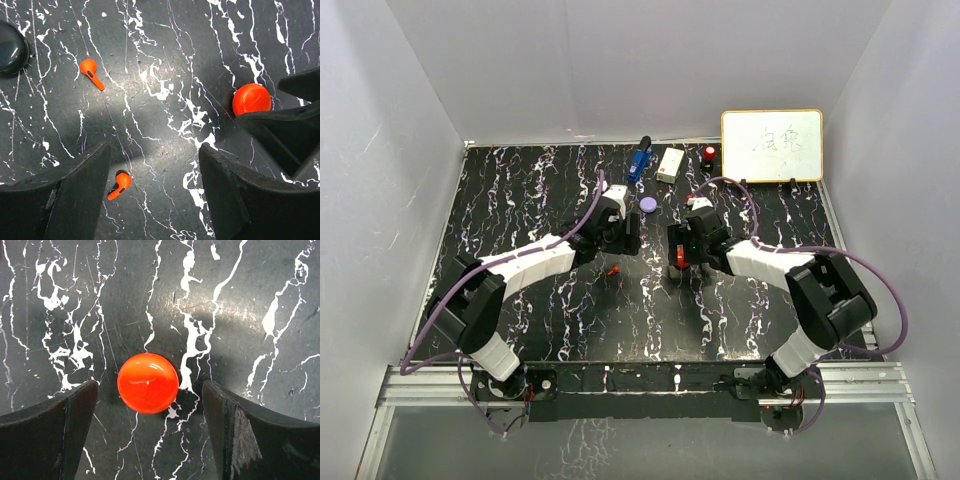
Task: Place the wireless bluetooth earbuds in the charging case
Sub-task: Pick up the charging case at the center of the board, then open the charging case.
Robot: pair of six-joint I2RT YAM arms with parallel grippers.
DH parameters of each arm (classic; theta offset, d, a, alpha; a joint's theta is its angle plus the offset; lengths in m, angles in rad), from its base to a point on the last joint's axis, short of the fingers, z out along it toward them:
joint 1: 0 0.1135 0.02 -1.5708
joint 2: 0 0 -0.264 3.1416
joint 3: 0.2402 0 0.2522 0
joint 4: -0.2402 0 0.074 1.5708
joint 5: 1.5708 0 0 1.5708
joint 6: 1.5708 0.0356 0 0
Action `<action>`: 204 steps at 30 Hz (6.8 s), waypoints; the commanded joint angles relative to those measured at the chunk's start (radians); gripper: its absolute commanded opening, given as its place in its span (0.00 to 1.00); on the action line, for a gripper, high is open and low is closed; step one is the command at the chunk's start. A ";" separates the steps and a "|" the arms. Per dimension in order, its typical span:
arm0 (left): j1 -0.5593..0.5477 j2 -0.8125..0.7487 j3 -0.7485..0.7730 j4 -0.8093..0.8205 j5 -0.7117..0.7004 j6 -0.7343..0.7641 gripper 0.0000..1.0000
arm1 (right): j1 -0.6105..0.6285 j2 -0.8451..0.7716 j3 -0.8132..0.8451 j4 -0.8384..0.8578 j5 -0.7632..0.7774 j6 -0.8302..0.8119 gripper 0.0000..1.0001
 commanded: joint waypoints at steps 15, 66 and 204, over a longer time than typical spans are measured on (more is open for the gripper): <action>0.054 -0.112 -0.052 0.014 0.085 -0.042 0.69 | 0.098 0.080 0.071 -0.048 0.212 -0.032 0.71; 0.213 -0.157 -0.257 0.394 0.667 -0.283 0.59 | 0.183 -0.096 -0.047 0.484 -0.352 -0.406 0.02; 0.227 -0.020 -0.456 1.236 0.620 -0.772 0.19 | -0.078 0.281 -0.226 1.593 -0.680 0.964 0.00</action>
